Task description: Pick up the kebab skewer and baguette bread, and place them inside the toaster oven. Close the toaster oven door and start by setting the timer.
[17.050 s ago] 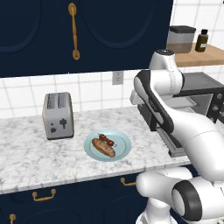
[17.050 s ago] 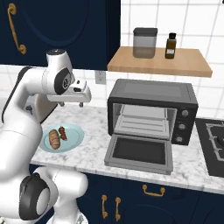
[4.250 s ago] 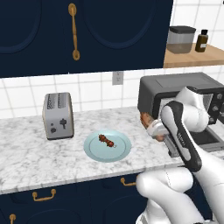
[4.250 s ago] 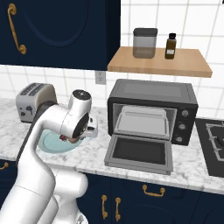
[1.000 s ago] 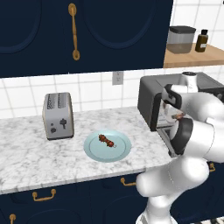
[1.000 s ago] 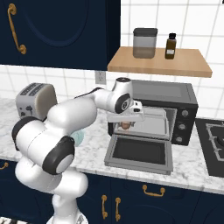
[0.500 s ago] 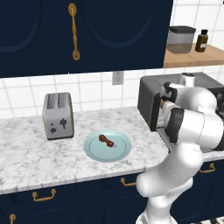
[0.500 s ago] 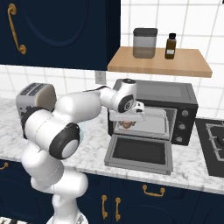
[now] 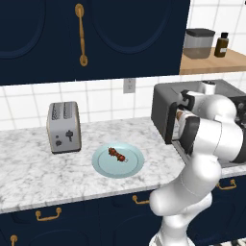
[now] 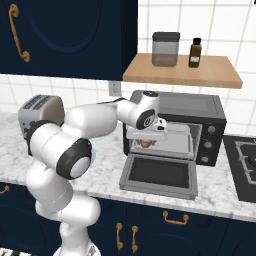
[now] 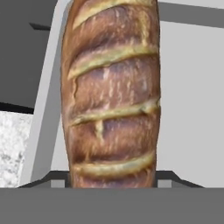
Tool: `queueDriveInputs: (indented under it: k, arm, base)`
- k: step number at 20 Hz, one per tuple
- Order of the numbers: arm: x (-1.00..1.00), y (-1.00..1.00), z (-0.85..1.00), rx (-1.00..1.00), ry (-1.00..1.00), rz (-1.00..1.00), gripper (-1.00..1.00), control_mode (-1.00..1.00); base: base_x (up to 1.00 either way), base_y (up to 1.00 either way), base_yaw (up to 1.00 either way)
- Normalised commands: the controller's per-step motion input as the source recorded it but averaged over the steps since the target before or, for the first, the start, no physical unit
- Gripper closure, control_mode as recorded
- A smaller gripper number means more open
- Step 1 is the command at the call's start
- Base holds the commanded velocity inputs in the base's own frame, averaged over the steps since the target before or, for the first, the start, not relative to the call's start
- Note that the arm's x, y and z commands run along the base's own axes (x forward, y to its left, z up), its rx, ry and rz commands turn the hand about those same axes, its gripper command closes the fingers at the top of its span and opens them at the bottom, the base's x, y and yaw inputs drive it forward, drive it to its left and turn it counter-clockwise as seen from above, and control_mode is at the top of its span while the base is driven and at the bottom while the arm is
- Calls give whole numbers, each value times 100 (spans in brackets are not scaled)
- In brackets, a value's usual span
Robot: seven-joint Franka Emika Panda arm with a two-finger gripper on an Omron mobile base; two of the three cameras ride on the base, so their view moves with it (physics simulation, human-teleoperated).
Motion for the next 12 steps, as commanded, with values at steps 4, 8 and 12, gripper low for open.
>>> queueDriveInputs:
  k: [4,8,12]
  arm:
    - [-32,0,1,0,-5,0,-100,-100]
    - [-14,0,29,0,-7,0,-100,-100]
    - [-76,31,57,0,-10,0,-100,-100]
  base:
    - [0,0,0]
    - [0,0,0]
    - [0,0,0]
